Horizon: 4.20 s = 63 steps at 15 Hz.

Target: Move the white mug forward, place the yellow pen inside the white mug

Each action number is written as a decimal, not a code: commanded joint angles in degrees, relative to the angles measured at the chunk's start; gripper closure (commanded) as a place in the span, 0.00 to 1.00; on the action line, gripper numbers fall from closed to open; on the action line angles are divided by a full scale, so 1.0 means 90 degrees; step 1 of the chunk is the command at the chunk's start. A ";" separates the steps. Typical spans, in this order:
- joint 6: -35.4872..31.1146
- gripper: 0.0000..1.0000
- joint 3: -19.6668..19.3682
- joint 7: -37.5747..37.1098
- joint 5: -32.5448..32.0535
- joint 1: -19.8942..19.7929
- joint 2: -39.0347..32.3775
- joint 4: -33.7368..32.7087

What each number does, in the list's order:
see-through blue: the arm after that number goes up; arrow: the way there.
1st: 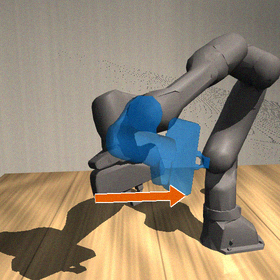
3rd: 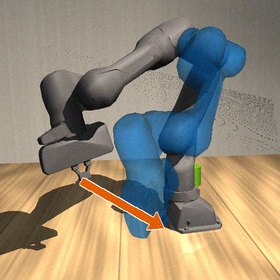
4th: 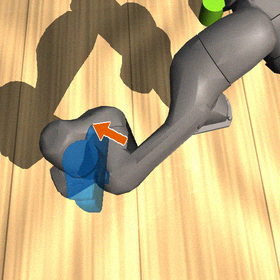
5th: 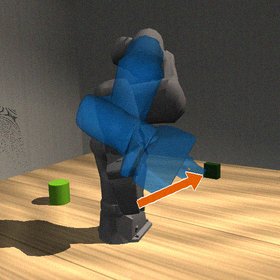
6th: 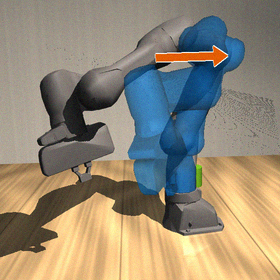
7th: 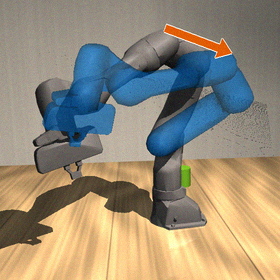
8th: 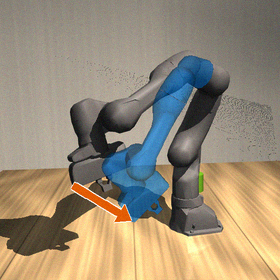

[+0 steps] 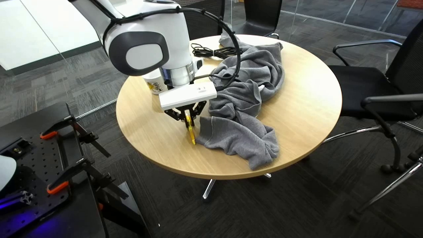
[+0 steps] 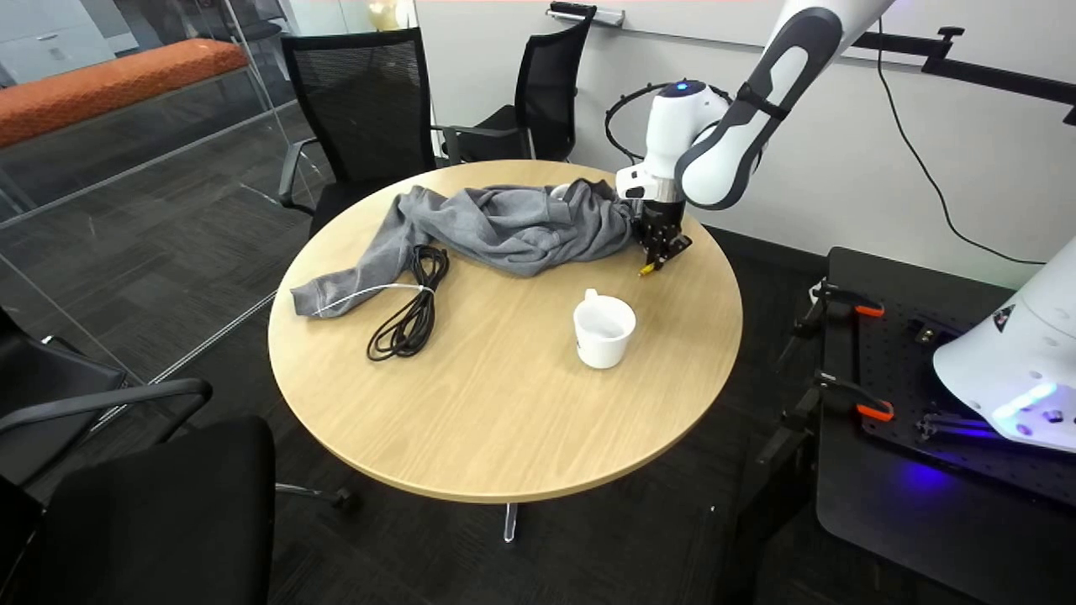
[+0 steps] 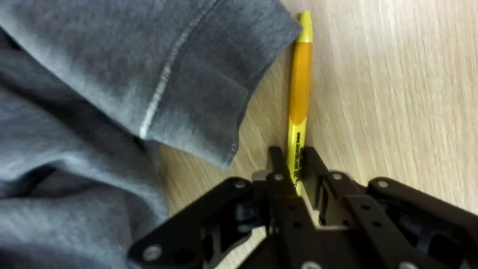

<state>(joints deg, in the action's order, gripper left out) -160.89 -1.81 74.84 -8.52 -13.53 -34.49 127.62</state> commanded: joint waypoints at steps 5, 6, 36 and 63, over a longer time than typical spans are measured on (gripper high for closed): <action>0.0259 0.96 0.0080 -0.0202 -0.0215 0.0111 0.0579 0.0191; 0.0336 0.96 0.0116 -0.0240 -0.0181 0.0147 0.0692 0.0194; 0.0399 0.96 0.1996 -0.0319 0.2326 0.0275 0.1295 -0.0027; 0.1262 0.96 0.3230 0.4903 0.5541 -0.0647 0.1427 0.0052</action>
<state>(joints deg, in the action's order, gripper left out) -153.89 27.96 112.25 37.21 -19.09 -23.50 127.47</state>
